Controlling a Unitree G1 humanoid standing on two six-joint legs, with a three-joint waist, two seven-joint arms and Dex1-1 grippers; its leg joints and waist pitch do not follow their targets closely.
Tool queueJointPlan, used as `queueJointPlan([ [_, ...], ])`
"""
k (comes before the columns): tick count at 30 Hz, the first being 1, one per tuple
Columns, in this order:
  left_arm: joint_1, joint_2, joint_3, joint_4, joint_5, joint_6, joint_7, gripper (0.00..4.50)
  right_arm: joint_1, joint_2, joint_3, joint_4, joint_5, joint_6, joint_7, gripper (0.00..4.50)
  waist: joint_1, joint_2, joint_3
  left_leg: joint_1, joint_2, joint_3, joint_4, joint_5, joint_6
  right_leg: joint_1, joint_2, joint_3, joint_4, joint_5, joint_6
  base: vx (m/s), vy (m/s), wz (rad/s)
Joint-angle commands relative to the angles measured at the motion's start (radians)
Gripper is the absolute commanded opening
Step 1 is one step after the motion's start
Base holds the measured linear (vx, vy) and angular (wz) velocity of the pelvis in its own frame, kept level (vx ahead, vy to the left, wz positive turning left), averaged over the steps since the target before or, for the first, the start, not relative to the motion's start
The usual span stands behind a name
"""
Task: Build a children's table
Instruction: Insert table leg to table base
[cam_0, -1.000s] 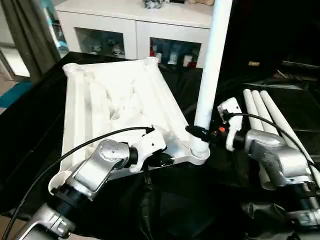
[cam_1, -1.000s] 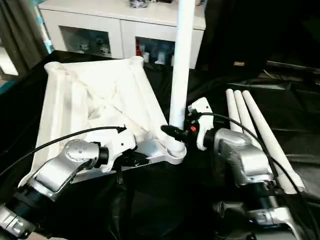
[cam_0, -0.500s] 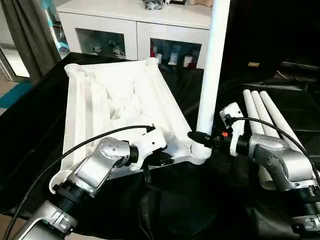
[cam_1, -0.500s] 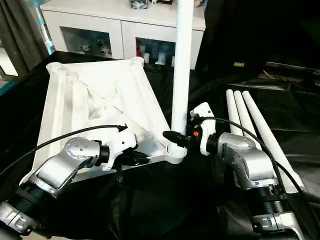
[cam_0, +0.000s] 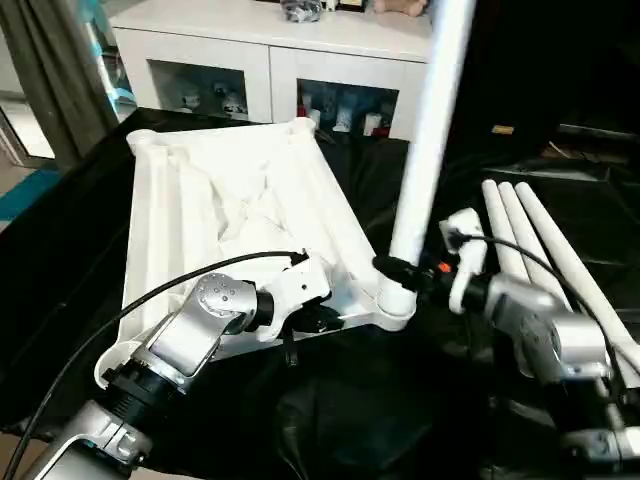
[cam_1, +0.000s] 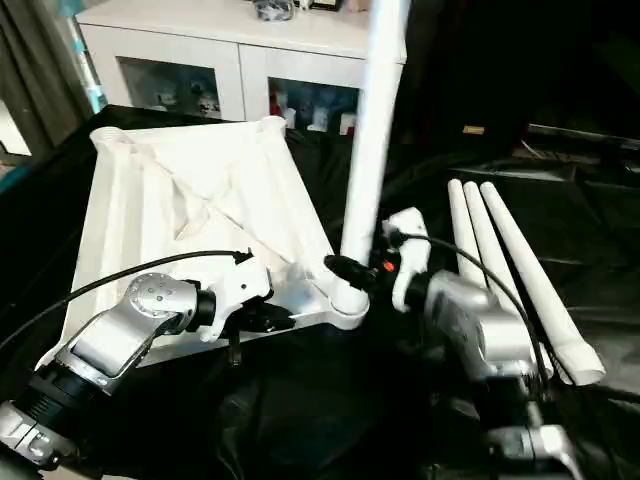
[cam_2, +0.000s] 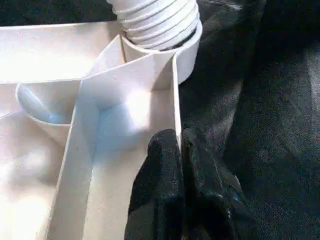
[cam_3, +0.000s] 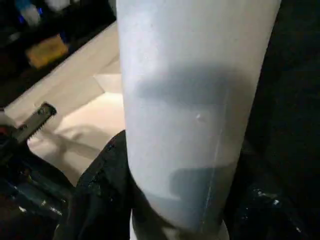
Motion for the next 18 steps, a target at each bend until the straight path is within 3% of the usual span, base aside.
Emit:
queueJointPlan([
  [1,-0.006,0.004,-0.03,0.024,0.015,0.012,-0.037,0.0,0.042,0.011,-0.027,0.019,0.006,-0.005,-0.037,1.9,-0.005,0.021,-0.06,0.021,0.059,-0.029,-0.091,-0.301,-0.031,0.032,-0.086,0.051,-0.099,-0.243,-0.212,0.0,0.0,0.0],
  [5,-0.01,0.0,-0.025,0.031,0.018,0.009,-0.029,0.0,0.072,0.03,-0.049,0.017,0.018,-0.024,-0.056,1.9,-0.003,0.019,-0.063,0.017,0.057,-0.027,-0.089,-0.267,-0.017,0.034,-0.089,0.053,-0.1,-0.243,-0.208,0.0,0.0,0.0],
  [6,-0.015,-0.007,-0.019,0.041,0.022,0.006,-0.02,0.0,0.091,0.045,-0.064,0.017,0.024,-0.038,-0.066,1.9,0.003,0.056,-0.065,0.019,0.056,-0.032,-0.088,-0.271,-0.023,0.032,-0.092,0.052,-0.097,-0.248,-0.207,0.0,0.0,0.0],
  [7,-0.019,-0.011,-0.015,0.047,0.024,0.004,-0.015,0.0,0.101,0.053,-0.07,0.017,0.026,-0.046,-0.069,1.9,-0.003,0.04,-0.062,0.02,0.056,-0.026,-0.09,-0.285,-0.02,0.03,-0.086,0.052,-0.109,-0.253,-0.201,0.0,0.0,0.0],
  [8,-0.02,-0.013,-0.014,0.05,0.026,0.003,-0.012,0.0,0.107,0.058,-0.074,0.017,0.027,-0.052,-0.072,1.9,-0.002,0.032,-0.064,0.019,0.055,-0.03,-0.092,-0.295,-0.019,0.036,-0.087,0.05,-0.106,-0.265,-0.199,0.0,0.0,0.0],
  [11,-0.028,-0.02,-0.01,0.064,0.032,-0.003,-0.003,0.0,0.139,0.084,-0.09,0.02,0.029,-0.086,-0.09,1.9,0.0,0.037,-0.066,0.018,0.055,-0.028,-0.092,-0.274,-0.008,0.033,-0.09,0.051,-0.109,-0.287,-0.188,0.0,0.0,0.0],
  [12,-0.032,-0.022,-0.01,0.071,0.034,-0.006,-0.001,0.0,0.149,0.088,-0.088,0.023,0.022,-0.107,-0.096,1.9,0.0,0.05,-0.067,0.018,0.057,-0.03,-0.094,-0.28,-0.011,0.032,-0.088,0.049,-0.111,-0.274,-0.189,0.0,0.0,0.0],
  [13,-0.033,-0.023,-0.011,0.073,0.035,-0.007,-0.001,0.0,0.153,0.089,-0.086,0.022,0.017,-0.116,-0.098,1.9,-0.001,0.047,-0.067,0.017,0.056,-0.03,-0.095,-0.282,-0.01,0.034,-0.087,0.048,-0.111,-0.274,-0.188,0.0,0.0,0.0],
  [18,-0.041,-0.028,-0.007,0.087,0.044,-0.015,0.01,0.0,0.188,0.081,-0.04,-0.009,-0.045,-0.187,-0.109,1.9,0.0,0.053,-0.066,0.02,0.056,-0.032,-0.099,-0.323,-0.015,0.028,-0.089,0.049,-0.119,-0.35,-0.163,0.0,0.0,0.0],
])
